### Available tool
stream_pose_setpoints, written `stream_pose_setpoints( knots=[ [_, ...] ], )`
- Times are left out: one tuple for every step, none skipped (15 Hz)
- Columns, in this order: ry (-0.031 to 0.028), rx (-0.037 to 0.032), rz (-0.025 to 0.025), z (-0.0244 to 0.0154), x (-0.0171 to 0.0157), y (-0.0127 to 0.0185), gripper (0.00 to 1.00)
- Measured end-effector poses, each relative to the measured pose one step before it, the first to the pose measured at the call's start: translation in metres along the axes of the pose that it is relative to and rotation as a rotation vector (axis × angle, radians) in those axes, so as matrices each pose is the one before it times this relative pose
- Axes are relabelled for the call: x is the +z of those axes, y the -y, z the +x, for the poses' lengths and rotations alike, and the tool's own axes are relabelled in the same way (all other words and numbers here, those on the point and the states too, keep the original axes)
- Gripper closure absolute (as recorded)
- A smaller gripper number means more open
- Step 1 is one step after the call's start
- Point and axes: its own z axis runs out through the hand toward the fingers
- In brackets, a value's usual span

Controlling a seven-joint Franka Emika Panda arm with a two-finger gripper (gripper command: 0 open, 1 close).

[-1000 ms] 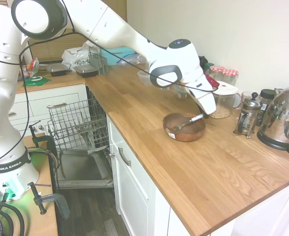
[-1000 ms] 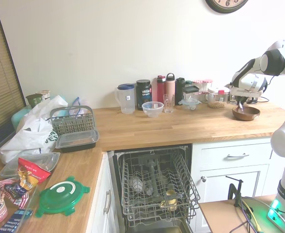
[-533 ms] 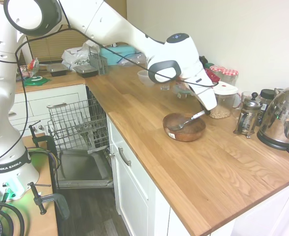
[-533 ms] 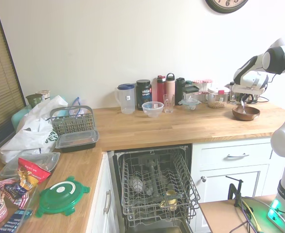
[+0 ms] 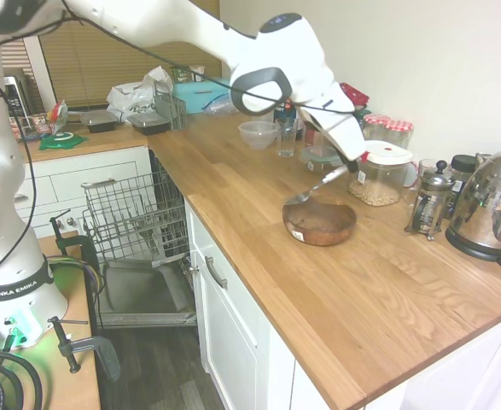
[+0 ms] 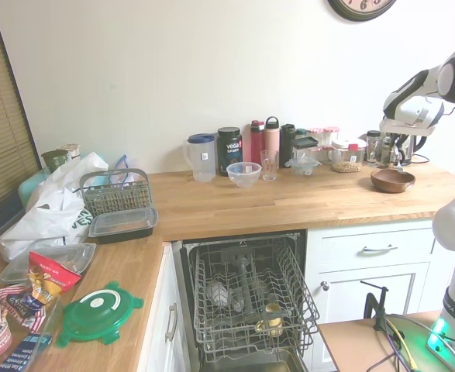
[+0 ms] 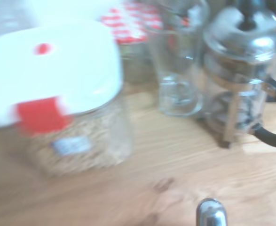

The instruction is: Put the fork in the dishwasher

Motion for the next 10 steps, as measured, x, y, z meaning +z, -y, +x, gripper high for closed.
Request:
stream_pose_setpoints(
  knots=[
    [-0.02401, -0.04159, 0.00418, -0.02096, -0.01546, 0.00911, 1.00],
    [-0.02234, -0.03865, 0.00467, -0.02469, -0.01325, 0.01079, 1.00],
    [-0.01715, -0.03895, 0.00406, -0.02639, -0.01136, 0.00976, 1.00],
    [-0.01592, -0.03861, -0.00050, -0.02968, -0.01185, 0.01071, 1.00],
    [-0.01801, -0.03803, -0.00713, -0.03200, -0.01208, 0.00944, 1.00],
    [-0.01834, -0.03055, -0.00643, -0.03290, -0.01273, 0.00913, 1.00],
    [-0.01293, -0.02245, -0.00364, -0.03549, -0.01242, 0.01038, 1.00],
    [-0.01209, -0.02107, -0.00015, -0.03632, -0.01273, 0.01122, 1.00],
    [-0.01069, -0.02002, -0.00159, -0.04145, -0.01407, 0.01342, 1.00],
    [-0.01162, -0.01707, -0.00554, -0.04020, -0.01359, 0.01242, 1.00]
  ],
)
